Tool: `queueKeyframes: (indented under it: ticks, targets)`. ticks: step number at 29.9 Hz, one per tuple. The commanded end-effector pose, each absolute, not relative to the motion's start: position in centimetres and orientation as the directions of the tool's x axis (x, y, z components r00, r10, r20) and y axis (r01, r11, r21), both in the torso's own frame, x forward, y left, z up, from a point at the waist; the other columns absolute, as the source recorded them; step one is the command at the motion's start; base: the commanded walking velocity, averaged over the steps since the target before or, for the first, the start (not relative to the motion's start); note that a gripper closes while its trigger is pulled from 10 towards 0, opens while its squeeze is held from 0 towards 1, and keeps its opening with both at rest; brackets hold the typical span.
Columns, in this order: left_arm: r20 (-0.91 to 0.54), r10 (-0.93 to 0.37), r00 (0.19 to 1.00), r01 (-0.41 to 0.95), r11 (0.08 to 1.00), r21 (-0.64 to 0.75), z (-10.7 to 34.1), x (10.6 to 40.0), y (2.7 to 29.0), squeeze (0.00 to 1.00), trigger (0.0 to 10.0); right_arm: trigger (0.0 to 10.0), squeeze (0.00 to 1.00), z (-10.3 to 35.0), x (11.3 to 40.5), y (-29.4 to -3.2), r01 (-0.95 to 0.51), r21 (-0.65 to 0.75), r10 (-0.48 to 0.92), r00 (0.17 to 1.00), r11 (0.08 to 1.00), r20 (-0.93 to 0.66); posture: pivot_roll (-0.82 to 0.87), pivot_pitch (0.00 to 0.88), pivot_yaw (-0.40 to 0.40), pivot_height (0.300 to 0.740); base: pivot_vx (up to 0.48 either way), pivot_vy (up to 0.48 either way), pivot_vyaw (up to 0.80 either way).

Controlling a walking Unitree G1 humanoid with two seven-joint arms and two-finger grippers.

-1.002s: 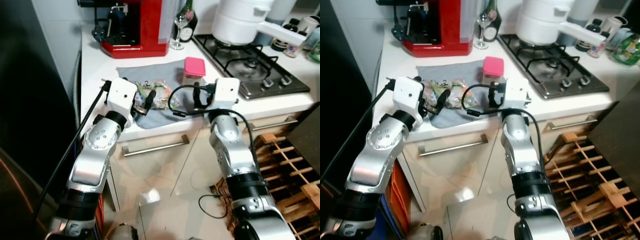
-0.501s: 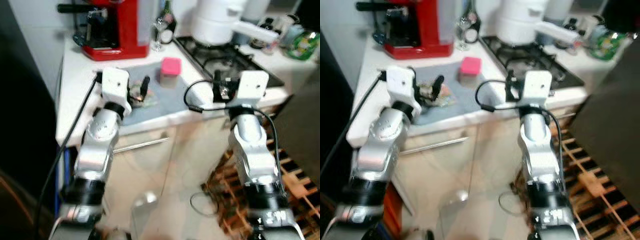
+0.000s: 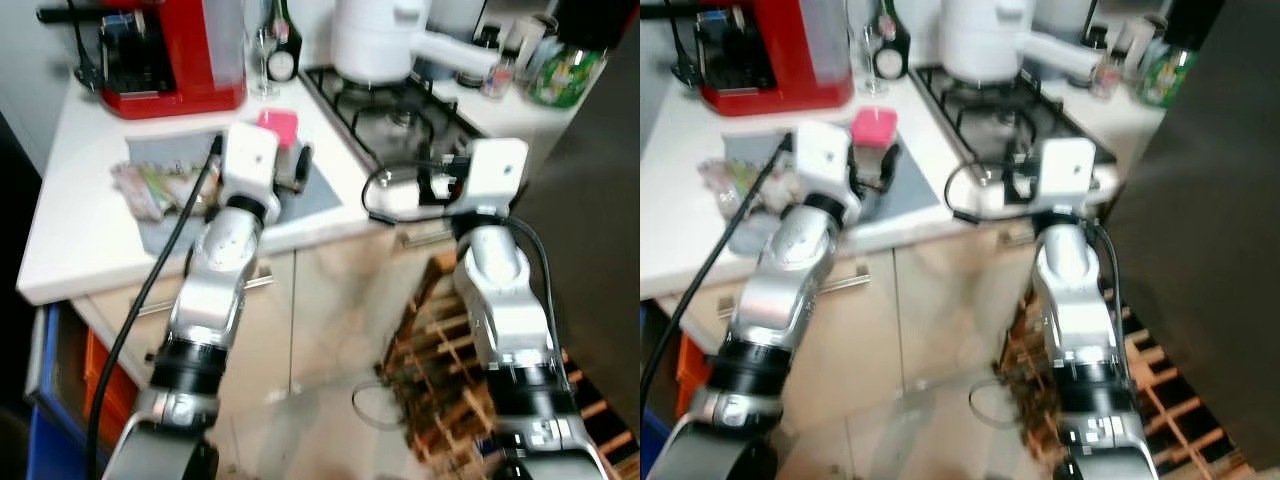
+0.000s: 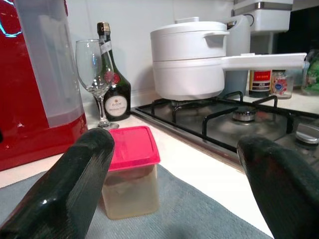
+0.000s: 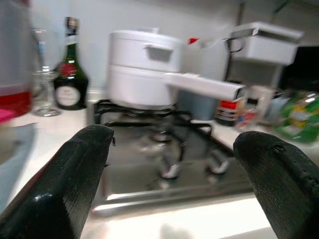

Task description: Restocking fridge

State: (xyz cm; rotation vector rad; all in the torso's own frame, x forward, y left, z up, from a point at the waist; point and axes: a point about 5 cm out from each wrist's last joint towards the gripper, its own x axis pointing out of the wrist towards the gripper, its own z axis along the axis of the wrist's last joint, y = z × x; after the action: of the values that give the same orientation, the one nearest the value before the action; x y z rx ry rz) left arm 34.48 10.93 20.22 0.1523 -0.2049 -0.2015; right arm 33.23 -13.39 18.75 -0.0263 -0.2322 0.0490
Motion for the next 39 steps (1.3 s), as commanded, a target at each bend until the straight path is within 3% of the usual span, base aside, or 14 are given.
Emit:
queueKeyframes:
  ticks: [1,24,33,39]
  targets:
    - [0.221,-0.195,0.956,0.164,0.975,0.149,20.9,34.3,11.4,0.00,10.0,10.0,0.00,18.1,32.9,-12.5,-0.102,-0.022,0.105,0.975,0.995,0.196,0.02,0.000,-0.041,0.740,0.480,0.000,0.00]
    - [0.281,-0.199,0.939,0.149,0.971,0.189,22.5,34.2,9.9,0.00,10.0,10.0,0.00,18.3,32.6,-12.6,-0.109,-0.033,0.113,0.972,0.994,0.206,0.00,0.000,-0.027,0.740,0.480,0.000,0.00]
    - [0.290,-0.209,0.934,0.156,0.968,0.195,24.0,34.8,10.0,0.00,10.0,10.0,0.00,18.7,32.2,-12.5,-0.091,-0.027,0.095,0.968,0.995,0.231,0.00,0.000,-0.023,0.740,0.000,0.000,0.00]
    - [0.156,-0.175,0.972,0.150,0.975,0.164,23.0,37.0,11.0,0.00,10.0,10.0,0.00,18.4,32.1,-12.5,-0.094,-0.025,0.097,0.970,0.995,0.222,0.01,0.000,-0.023,0.740,0.000,0.000,0.00]
